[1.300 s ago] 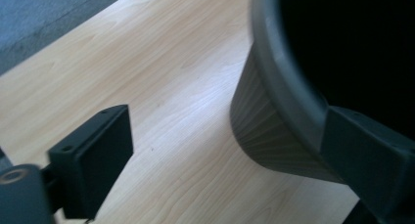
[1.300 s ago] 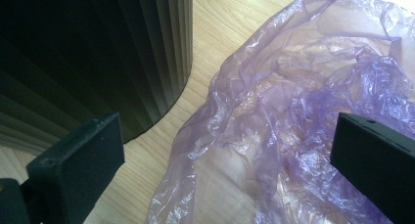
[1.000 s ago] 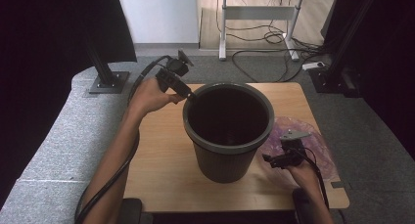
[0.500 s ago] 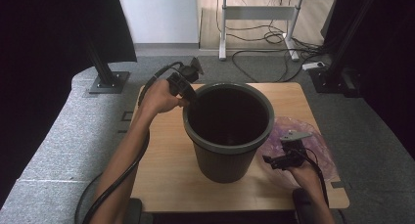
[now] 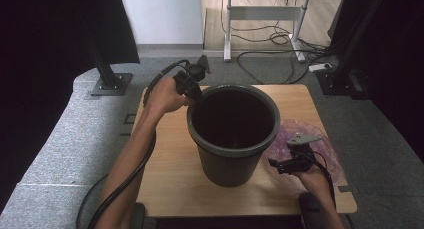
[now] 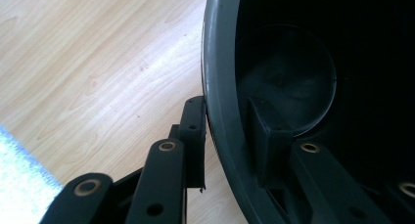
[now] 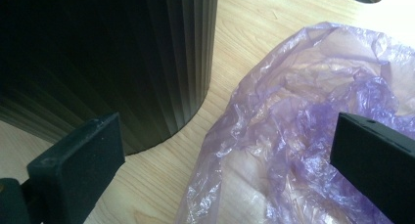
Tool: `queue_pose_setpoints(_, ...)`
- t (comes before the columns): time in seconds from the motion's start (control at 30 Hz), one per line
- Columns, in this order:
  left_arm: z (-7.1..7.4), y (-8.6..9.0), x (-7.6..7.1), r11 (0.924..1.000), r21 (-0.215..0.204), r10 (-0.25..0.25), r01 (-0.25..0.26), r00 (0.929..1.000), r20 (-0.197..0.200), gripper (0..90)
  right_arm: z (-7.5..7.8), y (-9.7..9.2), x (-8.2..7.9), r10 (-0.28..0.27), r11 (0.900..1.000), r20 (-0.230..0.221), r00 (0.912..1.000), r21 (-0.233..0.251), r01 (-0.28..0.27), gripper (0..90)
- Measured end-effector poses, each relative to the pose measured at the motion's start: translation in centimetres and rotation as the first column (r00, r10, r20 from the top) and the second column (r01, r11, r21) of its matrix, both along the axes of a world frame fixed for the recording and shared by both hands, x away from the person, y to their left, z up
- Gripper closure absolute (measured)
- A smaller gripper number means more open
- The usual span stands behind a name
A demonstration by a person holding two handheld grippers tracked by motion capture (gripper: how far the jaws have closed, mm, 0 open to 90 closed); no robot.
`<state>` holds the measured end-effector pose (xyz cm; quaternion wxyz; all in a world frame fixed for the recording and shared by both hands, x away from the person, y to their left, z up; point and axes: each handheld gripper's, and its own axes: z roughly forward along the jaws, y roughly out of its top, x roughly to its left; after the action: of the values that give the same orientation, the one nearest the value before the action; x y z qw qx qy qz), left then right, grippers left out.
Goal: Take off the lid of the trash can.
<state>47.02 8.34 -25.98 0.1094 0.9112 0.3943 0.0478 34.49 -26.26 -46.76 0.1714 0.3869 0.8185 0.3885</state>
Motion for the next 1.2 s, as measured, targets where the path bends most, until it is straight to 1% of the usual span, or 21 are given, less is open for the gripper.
queue_pose_setpoints(0.13, 0.3, -0.2, 0.1, 0.9998, 0.015, 0.012, -0.012, 0.9999, 0.003, 71.2, 0.2, 0.0, -0.1, 0.003, 1.0, 0.003, 1.0, 0.002, -0.003, 0.0)
queue_pose_setpoints(0.3, 0.3, -0.2, 0.2, 0.9998, 0.014, 0.016, -0.016, 0.9999, 0.006, 71.4, 0.3, -0.1, -0.1, 0.004, 1.0, 0.003, 1.0, 0.006, -0.004, 0.0)
queue_pose_setpoints(0.33, 0.3, -0.2, 0.2, 0.9997, 0.019, 0.013, -0.013, 0.9998, 0.013, 71.3, 0.4, -0.1, -0.2, 0.006, 1.0, 0.004, 1.0, 0.006, -0.006, 0.0)
queue_pose_setpoints(0.4, 0.9, -0.2, 0.0, 0.9997, -0.001, 0.022, -0.022, 0.9984, 0.053, 71.2, 0.6, -0.1, -0.3, 0.01, 0.9999, 0.009, 0.9999, 0.008, -0.01, 0.0)
queue_pose_setpoints(0.43, 1.3, -0.1, -0.1, 0.9996, -0.007, 0.027, -0.027, 0.9975, 0.065, 71.1, 0.7, -0.2, -0.3, 0.013, 0.9999, 0.012, 0.9998, 0.009, -0.014, 0.0)
queue_pose_setpoints(0.47, 1.7, 0.0, -0.2, 0.9996, -0.011, 0.026, -0.026, 0.9974, 0.067, 71.5, 0.9, -0.2, -0.3, 0.015, 0.9998, 0.013, 0.9998, 0.01, -0.015, 0.0)
queue_pose_setpoints(0.53, 2.1, 0.0, -0.4, 0.9997, -0.009, 0.023, -0.022, 0.9977, 0.063, 73.9, 1.2, -0.3, -0.4, 0.019, 0.9997, 0.021, 0.9996, 0.013, -0.019, 0.0)
queue_pose_setpoints(0.63, 2.0, 0.0, -0.4, 0.9996, -0.004, 0.028, -0.028, 0.9983, 0.05, 73.9, 1.8, -0.3, -0.5, 0.028, 0.9994, 0.029, 0.9992, 0.017, -0.028, 0.0)
queue_pose_setpoints(0.73, 1.3, -0.2, -0.1, 0.9993, 0.014, 0.035, -0.036, 0.9984, 0.044, 67.7, 2.3, -0.2, -0.6, 0.037, 0.9992, 0.038, 0.9986, 0.014, -0.038, 0.0)
queue_pose_setpoints(0.77, 1.1, -0.3, 0.0, 0.9993, 0.018, 0.034, -0.034, 0.9988, 0.037, 67.4, 2.4, -0.1, -0.6, 0.042, 0.999, 0.039, 0.9983, 0.016, -0.043, 0.0)
queue_pose_setpoints(0.8, 0.8, -0.3, 0.1, 0.9991, 0.024, 0.033, -0.034, 0.9991, 0.028, 67.7, 2.5, 0.0, -0.6, 0.044, 0.9989, 0.04, 0.9983, 0.017, -0.044, 0.0)
queue_pose_setpoints(0.83, 0.7, -0.4, 0.2, 0.9993, 0.02, 0.03, -0.031, 0.9994, 0.016, 70.1, 2.6, 0.0, -0.6, 0.047, 0.9987, 0.042, 0.998, 0.015, -0.048, 0.0)
queue_pose_setpoints(0.87, 0.7, -0.4, 0.2, 0.9994, 0.021, 0.029, -0.03, 0.9994, 0.018, 72.7, 2.7, 0.1, -0.6, 0.048, 0.9987, 0.043, 0.9979, 0.014, -0.049, 0.0)
queue_pose_setpoints(0.93, 0.9, -0.5, 0.2, 0.9989, 0.027, 0.037, -0.037, 0.9992, 0.012, 73.8, 2.8, 0.1, -0.6, 0.05, 0.9987, 0.042, 0.9979, 0.012, -0.05, 0.0)
queue_pose_setpoints(0.97, 1.2, -0.6, 0.1, 0.9987, 0.035, 0.036, -0.036, 0.9991, 0.021, 74.0, 2.9, 0.1, -0.6, 0.05, 0.9986, 0.045, 0.9977, 0.012, -0.051, 0.0)
queue_pose_setpoints(1.1, 2.5, -0.6, -0.2, 0.9988, 0.027, 0.039, -0.04, 0.9984, 0.041, 74.4, 3.4, -0.1, -0.8, 0.057, 0.9981, 0.048, 0.9972, 0.02, -0.058, 0.0)
queue_pose_setpoints(1.13, 2.7, -0.6, -0.3, 0.9987, 0.026, 0.043, -0.044, 0.9983, 0.04, 74.4, 3.5, -0.1, -0.9, 0.061, 0.9978, 0.049, 0.997, 0.022, -0.062, 0.0)
queue_pose_setpoints(1.2, 2.9, -0.6, -0.2, 0.998, 0.024, 0.058, -0.059, 0.998, 0.023, 74.9, 3.9, -0.1, -1.0, 0.071, 0.9971, 0.053, 0.9961, 0.024, -0.072, 0.0)
